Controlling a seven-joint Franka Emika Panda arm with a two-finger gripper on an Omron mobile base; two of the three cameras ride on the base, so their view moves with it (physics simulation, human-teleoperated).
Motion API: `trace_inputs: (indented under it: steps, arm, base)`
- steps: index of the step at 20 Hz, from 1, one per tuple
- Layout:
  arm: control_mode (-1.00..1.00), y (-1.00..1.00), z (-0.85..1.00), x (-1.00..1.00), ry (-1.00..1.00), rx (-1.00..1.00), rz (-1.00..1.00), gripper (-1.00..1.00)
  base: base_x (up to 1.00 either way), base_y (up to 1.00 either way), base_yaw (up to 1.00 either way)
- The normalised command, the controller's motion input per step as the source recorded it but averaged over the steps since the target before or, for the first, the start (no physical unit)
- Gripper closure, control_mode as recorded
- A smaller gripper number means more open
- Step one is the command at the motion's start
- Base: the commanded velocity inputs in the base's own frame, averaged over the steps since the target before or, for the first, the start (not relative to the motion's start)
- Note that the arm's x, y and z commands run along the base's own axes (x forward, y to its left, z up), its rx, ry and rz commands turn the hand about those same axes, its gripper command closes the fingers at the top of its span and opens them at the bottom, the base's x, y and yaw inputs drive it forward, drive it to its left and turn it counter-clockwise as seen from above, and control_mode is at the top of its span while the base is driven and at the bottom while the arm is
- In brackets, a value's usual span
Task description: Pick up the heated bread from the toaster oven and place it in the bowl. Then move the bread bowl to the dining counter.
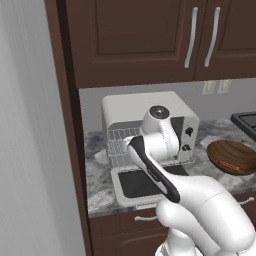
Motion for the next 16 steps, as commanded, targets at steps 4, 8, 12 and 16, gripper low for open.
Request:
trace_inputs:
  steps: [4,8,12,16]
  arm:
    - [-1.0,0.0,-0.15,0.0,0.0,0.0,0.0,1.0]
    - [-1.0,0.0,0.0,-0.02,0.0,0.0,0.0,1.0]
    - [-1.0,-0.14,0.0,-0.4,-0.01,0.0,0.0,1.0]
    - [-1.0,-0.45,0.19,-0.77,-0.13,0.05,0.0,1.0]
  base:
    - [0.0,0.0,0.0]
    - [0.0,0.0,0.0]
    - [0.0,0.0,0.0]
    - [0.0,0.0,0.0]
